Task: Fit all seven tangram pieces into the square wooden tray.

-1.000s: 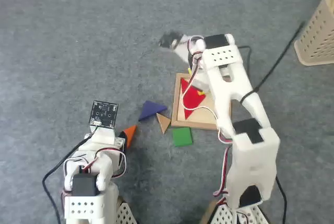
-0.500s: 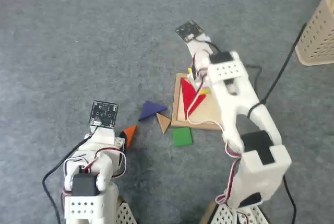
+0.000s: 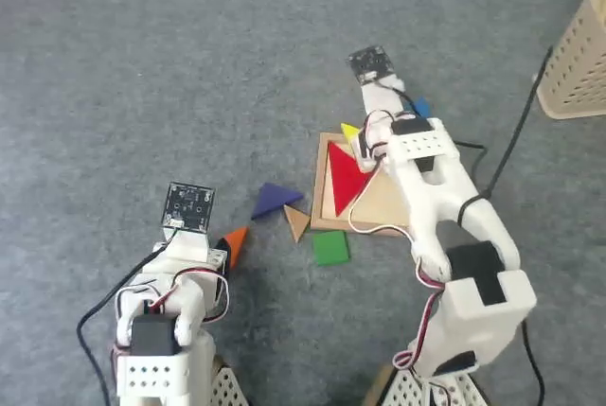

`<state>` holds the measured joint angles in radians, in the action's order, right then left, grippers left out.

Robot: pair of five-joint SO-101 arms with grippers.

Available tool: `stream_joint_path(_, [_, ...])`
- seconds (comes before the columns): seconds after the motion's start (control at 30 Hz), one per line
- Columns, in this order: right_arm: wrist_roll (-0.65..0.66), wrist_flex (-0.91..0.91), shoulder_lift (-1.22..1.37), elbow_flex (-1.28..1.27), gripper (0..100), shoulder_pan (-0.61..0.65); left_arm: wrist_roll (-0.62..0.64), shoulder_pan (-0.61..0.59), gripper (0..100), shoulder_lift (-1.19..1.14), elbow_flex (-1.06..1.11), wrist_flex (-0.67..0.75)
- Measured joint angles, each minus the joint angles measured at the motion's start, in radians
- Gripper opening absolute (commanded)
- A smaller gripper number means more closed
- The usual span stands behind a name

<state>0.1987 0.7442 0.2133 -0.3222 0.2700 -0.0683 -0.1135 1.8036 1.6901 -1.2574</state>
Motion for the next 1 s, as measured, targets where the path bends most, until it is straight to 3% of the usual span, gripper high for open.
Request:
stream_joint_path(0.43, [0.221, -0.008, -0.025, -0.071, 0.6, 0.04, 0.0, 0.0, 13, 0.0, 0.0, 0.0])
stream_joint_path(1.0, [0.229, -0.008, -0.011, -0.061, 0.6, -0.026, 0.0, 0.0, 13, 0.0, 0.0, 0.0])
